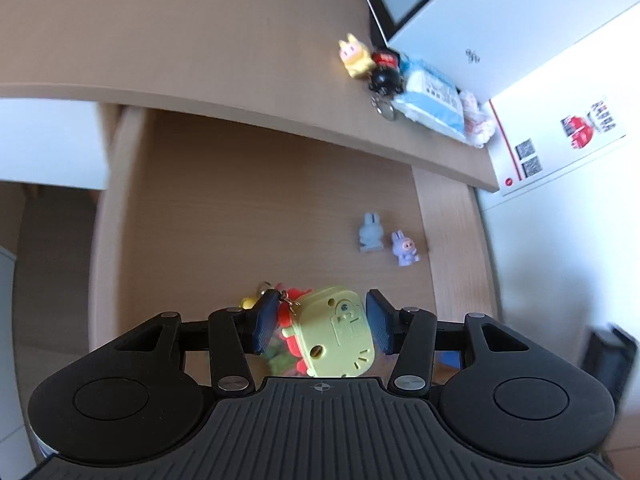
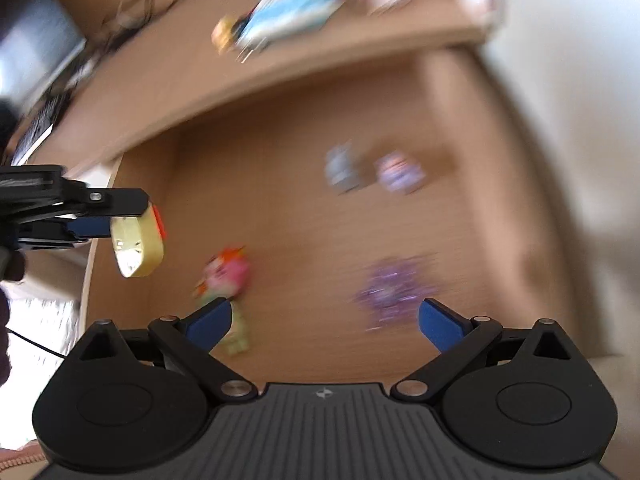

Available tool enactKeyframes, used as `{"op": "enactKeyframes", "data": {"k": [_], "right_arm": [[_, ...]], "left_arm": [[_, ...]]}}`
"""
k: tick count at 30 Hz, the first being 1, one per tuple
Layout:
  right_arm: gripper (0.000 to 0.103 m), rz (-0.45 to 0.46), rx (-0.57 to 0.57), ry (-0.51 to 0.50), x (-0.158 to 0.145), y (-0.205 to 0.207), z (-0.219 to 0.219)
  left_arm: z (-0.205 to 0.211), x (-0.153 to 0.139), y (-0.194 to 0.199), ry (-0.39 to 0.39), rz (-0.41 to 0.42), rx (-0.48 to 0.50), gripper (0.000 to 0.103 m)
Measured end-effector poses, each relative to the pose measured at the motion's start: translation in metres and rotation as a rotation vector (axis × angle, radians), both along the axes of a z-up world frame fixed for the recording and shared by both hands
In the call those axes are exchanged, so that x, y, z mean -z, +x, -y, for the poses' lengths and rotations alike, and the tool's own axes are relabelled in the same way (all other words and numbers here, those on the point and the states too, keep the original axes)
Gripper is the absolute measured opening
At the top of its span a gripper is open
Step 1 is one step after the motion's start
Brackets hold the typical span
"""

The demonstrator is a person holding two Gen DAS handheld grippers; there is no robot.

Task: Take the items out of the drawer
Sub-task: 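Lift the keychain out of the drawer with the left while the right reaches toward the pink cat figure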

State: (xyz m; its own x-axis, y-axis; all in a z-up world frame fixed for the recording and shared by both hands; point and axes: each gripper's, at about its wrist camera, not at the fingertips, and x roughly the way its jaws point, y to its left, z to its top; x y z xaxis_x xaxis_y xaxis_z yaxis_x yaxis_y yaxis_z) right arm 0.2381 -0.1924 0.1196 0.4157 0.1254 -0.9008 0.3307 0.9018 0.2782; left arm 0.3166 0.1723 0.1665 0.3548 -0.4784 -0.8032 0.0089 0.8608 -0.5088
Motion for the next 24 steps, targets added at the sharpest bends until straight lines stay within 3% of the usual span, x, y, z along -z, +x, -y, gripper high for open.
{"op": "enactKeyframes", "data": {"k": [4, 8, 10, 12, 15, 18, 22, 24], "right_arm": [[0.082, -0.078, -0.166, 0.013, 0.014, 0.046, -0.035], [0.074, -0.207, -0.307, -0.003, 0.042, 0.073, -0.075], [0.055, -0.277, -0.379, -0.054, 0.057, 0.081, -0.093], [0.045, -0.329, -0.429, -0.100, 0.067, 0.088, -0.104], [0.027, -0.327, -0.474, -0.151, 0.069, 0.099, -0.108], [0.027, -0.289, -0.474, -0.226, 0.062, 0.105, -0.098], [0.027, -0.221, -0.472, -0.422, 0.056, 0.112, -0.079], [0.027, -0.194, -0.456, -0.428, 0.053, 0.114, -0.067]], "left_arm": [[-0.009, -0.002, -0.005, 0.022, 0.072, -0.038, 0.053], [-0.026, -0.006, -0.015, 0.000, 0.078, -0.081, 0.053], [-0.030, -0.009, -0.021, -0.012, 0.097, -0.081, 0.053], [-0.033, -0.008, -0.024, -0.037, 0.105, -0.084, 0.053], [-0.037, -0.006, -0.028, -0.037, 0.090, -0.088, 0.053], [-0.038, -0.003, -0.030, -0.046, 0.089, -0.111, 0.053], [-0.045, 0.000, -0.028, -0.034, 0.072, -0.133, 0.053], [-0.048, 0.001, -0.025, -0.036, 0.058, -0.149, 0.053]]}}
